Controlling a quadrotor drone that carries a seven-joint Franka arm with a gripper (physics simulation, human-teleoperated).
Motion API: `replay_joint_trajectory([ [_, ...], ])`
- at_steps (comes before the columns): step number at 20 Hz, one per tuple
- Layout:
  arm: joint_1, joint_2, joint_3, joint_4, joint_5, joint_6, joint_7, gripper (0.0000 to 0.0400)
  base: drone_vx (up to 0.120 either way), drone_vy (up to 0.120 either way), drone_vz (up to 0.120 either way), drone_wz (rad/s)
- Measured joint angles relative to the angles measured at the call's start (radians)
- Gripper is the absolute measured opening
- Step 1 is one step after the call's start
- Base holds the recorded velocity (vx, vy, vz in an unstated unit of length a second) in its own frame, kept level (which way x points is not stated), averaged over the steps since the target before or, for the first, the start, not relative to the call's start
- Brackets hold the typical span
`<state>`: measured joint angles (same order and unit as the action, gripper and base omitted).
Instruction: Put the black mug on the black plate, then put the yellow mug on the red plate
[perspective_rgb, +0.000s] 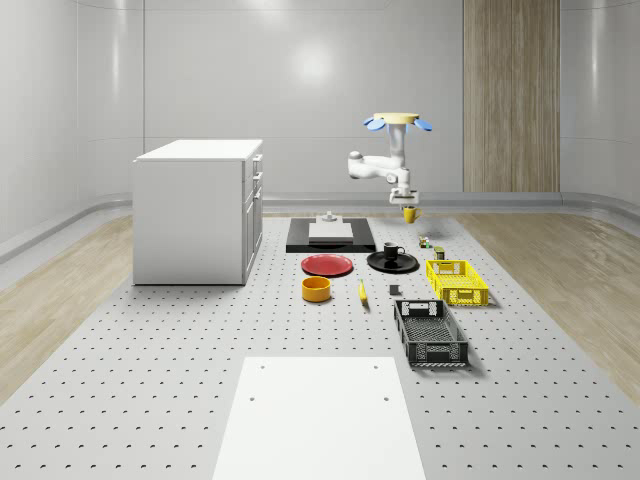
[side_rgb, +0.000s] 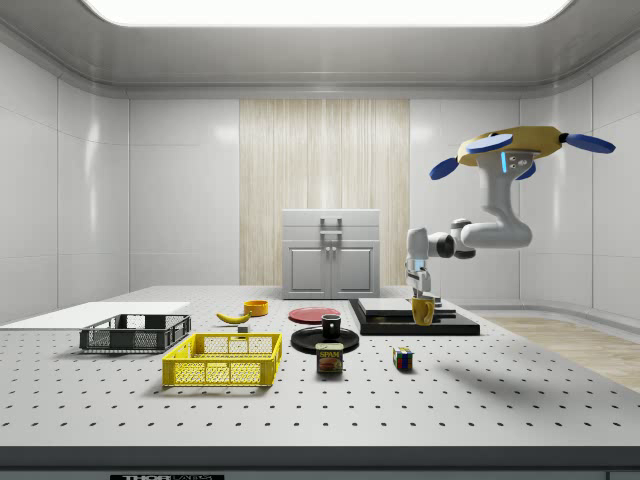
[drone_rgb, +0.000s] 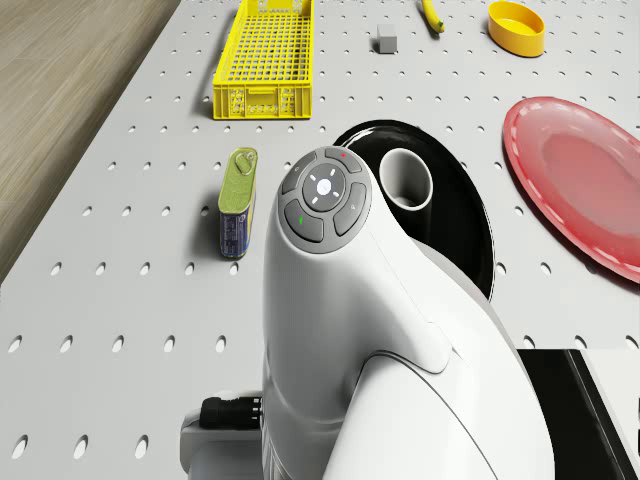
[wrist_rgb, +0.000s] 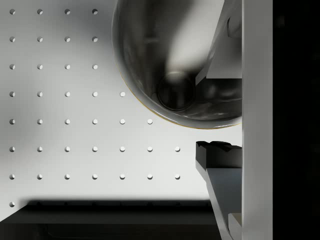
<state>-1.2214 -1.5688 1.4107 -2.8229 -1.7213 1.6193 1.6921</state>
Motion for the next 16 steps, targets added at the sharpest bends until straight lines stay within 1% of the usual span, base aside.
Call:
replay_joint_trajectory([
  [16, -0.002, -0.010, 0.001, 0.000, 0.004, 0.009, 0.001, 0.0110, 0.120, -0.120, 0.000, 0.000],
])
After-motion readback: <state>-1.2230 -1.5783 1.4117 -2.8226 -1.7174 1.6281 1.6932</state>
